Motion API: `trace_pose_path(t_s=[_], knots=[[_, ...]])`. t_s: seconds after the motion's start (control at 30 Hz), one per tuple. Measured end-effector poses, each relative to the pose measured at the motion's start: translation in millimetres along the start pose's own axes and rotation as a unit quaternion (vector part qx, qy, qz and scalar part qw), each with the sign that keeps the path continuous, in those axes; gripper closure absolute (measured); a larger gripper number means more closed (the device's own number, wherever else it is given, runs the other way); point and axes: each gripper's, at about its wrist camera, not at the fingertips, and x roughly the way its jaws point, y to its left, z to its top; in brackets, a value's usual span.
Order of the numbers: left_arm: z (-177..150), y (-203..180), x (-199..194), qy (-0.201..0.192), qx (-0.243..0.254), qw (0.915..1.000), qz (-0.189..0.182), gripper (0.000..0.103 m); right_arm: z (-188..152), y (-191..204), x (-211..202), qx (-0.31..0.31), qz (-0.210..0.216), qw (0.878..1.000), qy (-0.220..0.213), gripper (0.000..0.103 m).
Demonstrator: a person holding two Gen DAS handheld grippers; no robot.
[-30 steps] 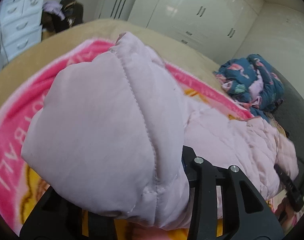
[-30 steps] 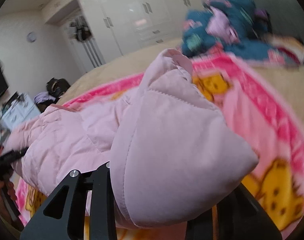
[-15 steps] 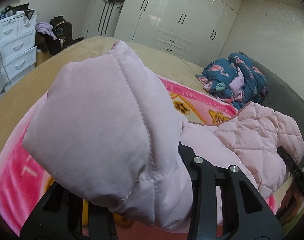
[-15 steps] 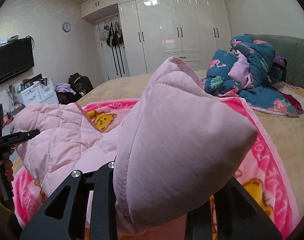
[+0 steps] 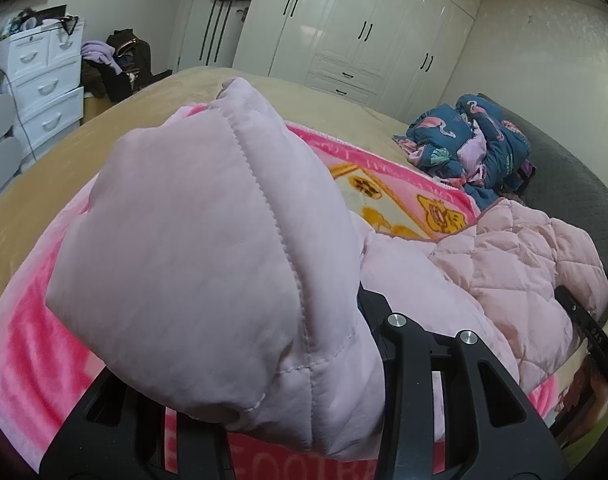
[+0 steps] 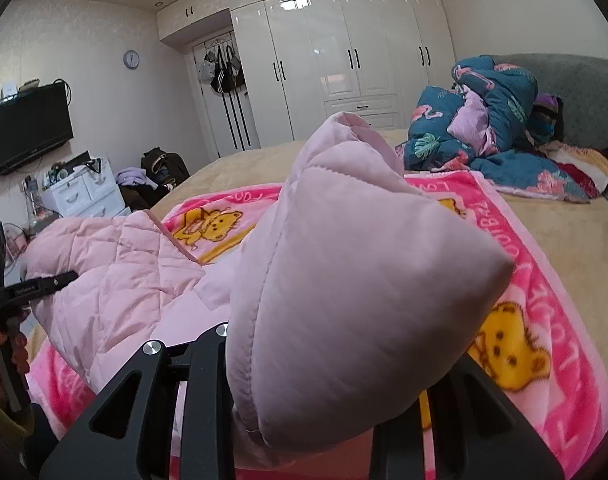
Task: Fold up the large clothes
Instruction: 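Carry the lifted jacket end over the rest of the jacket with both tools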
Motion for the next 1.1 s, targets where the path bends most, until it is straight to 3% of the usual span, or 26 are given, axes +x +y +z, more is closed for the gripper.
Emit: trace_pose_path(t_s=[0.73, 0.93, 1.1], knots=[[-36.1, 21.6, 15.0, 0.042, -0.012, 0.9986, 0.028, 0.068, -59.8, -31.1, 19.2, 0.101, -0.061, 0.99, 0.074, 0.07], [-46.4, 26.6, 18.2, 0.05, -0.012, 0.9982, 0.031, 0.065, -78.6, -43.9, 22.6, 0.13, -0.068, 0.985, 0.096, 0.063], [-51.6, 29.4, 19.6, 0.051, -0.014, 0.998, 0.033, 0.064, -89.7, -51.8, 28.4, 0.159, -0.08, 0.977, 0.121, 0.048]])
